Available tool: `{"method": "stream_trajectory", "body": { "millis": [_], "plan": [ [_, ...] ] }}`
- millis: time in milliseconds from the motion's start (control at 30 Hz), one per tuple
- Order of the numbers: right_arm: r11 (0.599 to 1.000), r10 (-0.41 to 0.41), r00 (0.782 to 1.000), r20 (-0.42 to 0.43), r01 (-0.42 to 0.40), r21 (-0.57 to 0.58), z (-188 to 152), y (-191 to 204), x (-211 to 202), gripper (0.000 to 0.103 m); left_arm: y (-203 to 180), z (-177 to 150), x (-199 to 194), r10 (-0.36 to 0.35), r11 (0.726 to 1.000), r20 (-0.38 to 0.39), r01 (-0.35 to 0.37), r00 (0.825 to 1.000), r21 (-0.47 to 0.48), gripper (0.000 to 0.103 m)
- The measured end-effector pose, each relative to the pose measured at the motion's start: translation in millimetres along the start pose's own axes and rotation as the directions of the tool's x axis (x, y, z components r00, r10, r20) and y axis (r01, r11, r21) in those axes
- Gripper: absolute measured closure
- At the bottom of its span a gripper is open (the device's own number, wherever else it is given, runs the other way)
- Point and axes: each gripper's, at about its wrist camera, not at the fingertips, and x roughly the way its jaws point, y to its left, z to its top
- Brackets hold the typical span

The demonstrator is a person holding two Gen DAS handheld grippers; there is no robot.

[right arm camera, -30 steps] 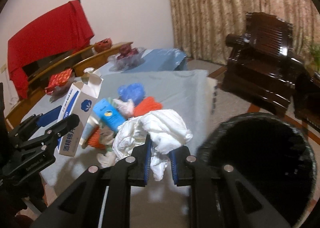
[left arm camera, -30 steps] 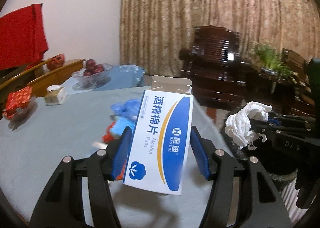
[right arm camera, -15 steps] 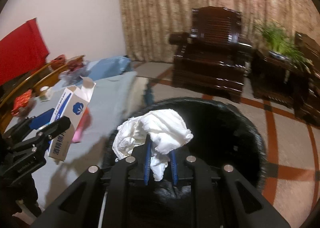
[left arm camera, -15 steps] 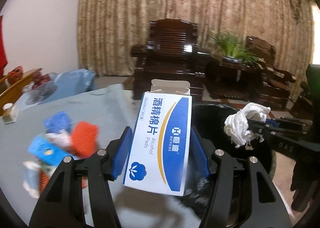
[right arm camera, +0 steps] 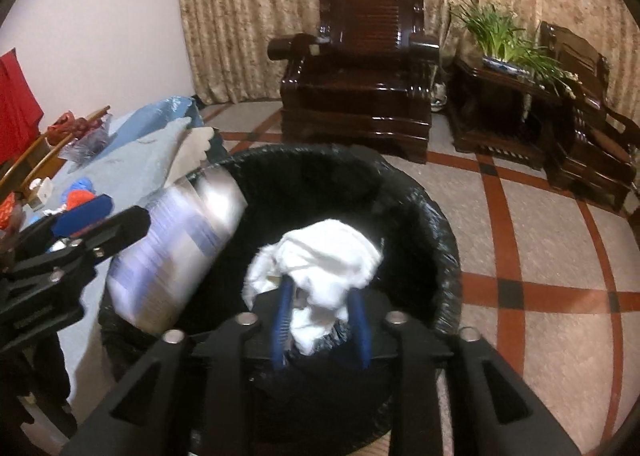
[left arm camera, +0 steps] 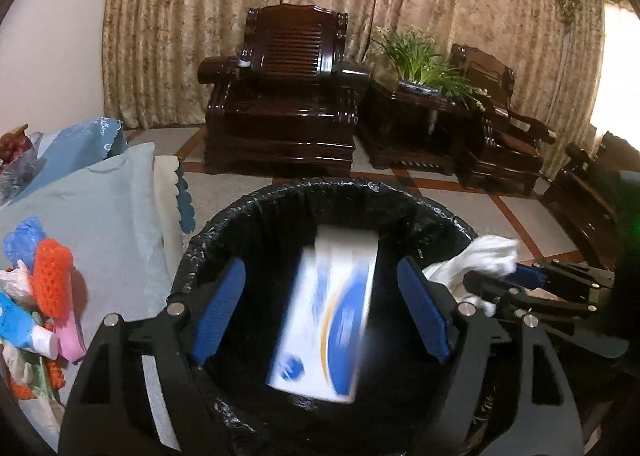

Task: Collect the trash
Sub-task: 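Carry the box and tissue over the bin and open both grippers, then grasp the white paper cup with the left gripper while the right gripper grasps the orange foam net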

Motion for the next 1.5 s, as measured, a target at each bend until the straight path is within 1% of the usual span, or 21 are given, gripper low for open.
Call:
{"method": "stream_trajectory", "body": {
  "millis": [33,100,133,167,200,233,333,433,533,600,633,733,833,900,933,1100,1167,1267,1333,1400,1500],
  "plan": [
    [1.0,-0.008,1.0,0.004,0.008,0.002,-1,-1,-1,0.047,1,-1,0,0.0,1.0,-0.001,0.0,1.0,0.002,0.024],
    [1.0,-0.012,1.0,0.009,0.012,0.003,-3,-1,-2,0.04,6,-2,-3,0.01,1.0,0.001,-0.01,1.0,-0.003,0.022],
    [1.0,-0.013,1.0,0.016,0.013,0.004,-4,0,-4,0.032,11,-2,-8,0.016,1.0,0.005,-0.016,1.0,-0.01,0.021],
    [1.0,-0.013,1.0,0.026,0.013,0.003,-4,1,-5,0.027,18,-2,-14,0.03,0.999,0.014,-0.03,0.999,-0.019,0.018],
    [1.0,-0.011,0.999,0.039,0.011,0.001,-3,4,-8,0.018,22,-3,-18,0.047,0.999,0.022,-0.046,0.999,-0.025,0.015],
    [1.0,-0.003,0.998,0.06,0.004,-0.006,-2,9,-12,0.014,27,-3,-25,0.056,0.998,0.028,-0.055,0.998,-0.03,0.014],
    [0.999,0.032,0.995,0.095,-0.03,-0.025,4,25,-20,0.007,46,-2,-46,0.11,0.993,0.059,-0.107,0.992,-0.047,0.011],
    [0.997,0.074,0.989,0.128,-0.068,-0.046,10,45,-26,0.006,67,-4,-69,0.171,0.984,0.075,-0.167,0.982,-0.057,0.01],
    [0.991,0.124,0.98,0.155,-0.115,-0.067,15,70,-30,0.006,89,-6,-93,0.223,0.972,0.085,-0.216,0.971,-0.09,0.009],
    [0.984,0.164,0.972,0.169,-0.151,-0.091,19,90,-32,0.006,106,-13,-113,0.274,0.959,0.095,-0.264,0.957,-0.105,0.009],
    [0.982,0.179,0.969,0.172,-0.163,-0.099,18,98,-33,0.006,116,-17,-124,0.309,0.948,0.102,-0.298,0.946,-0.112,0.009],
    [0.968,0.235,0.956,0.177,-0.212,-0.137,20,129,-33,0.006,140,-24,-148,0.377,0.923,0.11,-0.363,0.919,-0.13,0.009],
    [0.951,0.281,0.944,0.173,-0.25,-0.18,19,159,-30,0.006,172,-36,-176,0.459,0.883,0.103,-0.44,0.883,-0.163,0.009],
    [0.941,0.306,0.937,0.169,-0.271,-0.202,17,177,-27,0.006,187,-42,-188,0.496,0.861,0.094,-0.475,0.863,-0.182,0.009],
    [0.934,0.322,0.933,0.161,-0.286,-0.213,16,190,-24,0.006,197,-46,-194,0.52,0.845,0.086,-0.498,0.85,-0.193,0.009],
    [0.913,0.36,0.924,0.125,-0.322,-0.251,6,230,-12,0.006,226,-66,-206,0.592,0.792,0.042,-0.57,0.805,-0.219,0.009],
    [0.906,0.369,0.922,0.112,-0.331,-0.264,2,242,-7,0.006,238,-76,-205,0.609,0.775,0.016,-0.591,0.793,-0.226,0.01],
    [0.898,0.38,0.92,0.097,-0.341,-0.278,-3,257,1,0.007,247,-87,-201,0.622,0.761,-0.008,-0.607,0.783,-0.228,0.01],
    [0.894,0.382,0.92,0.085,-0.345,-0.285,-6,265,7,0.007,251,-92,-195,0.629,0.754,-0.028,-0.618,0.777,-0.223,0.013],
    [0.891,0.387,0.919,0.071,-0.353,-0.286,-6,271,14,0.01,254,-96,-186,0.627,0.753,-0.052,-0.622,0.777,-0.216,0.021],
    [0.887,0.39,0.919,0.055,-0.359,-0.292,-7,280,22,0.012,261,-100,-174,0.629,0.746,-0.078,-0.629,0.773,-0.216,0.024]
  ]
}}
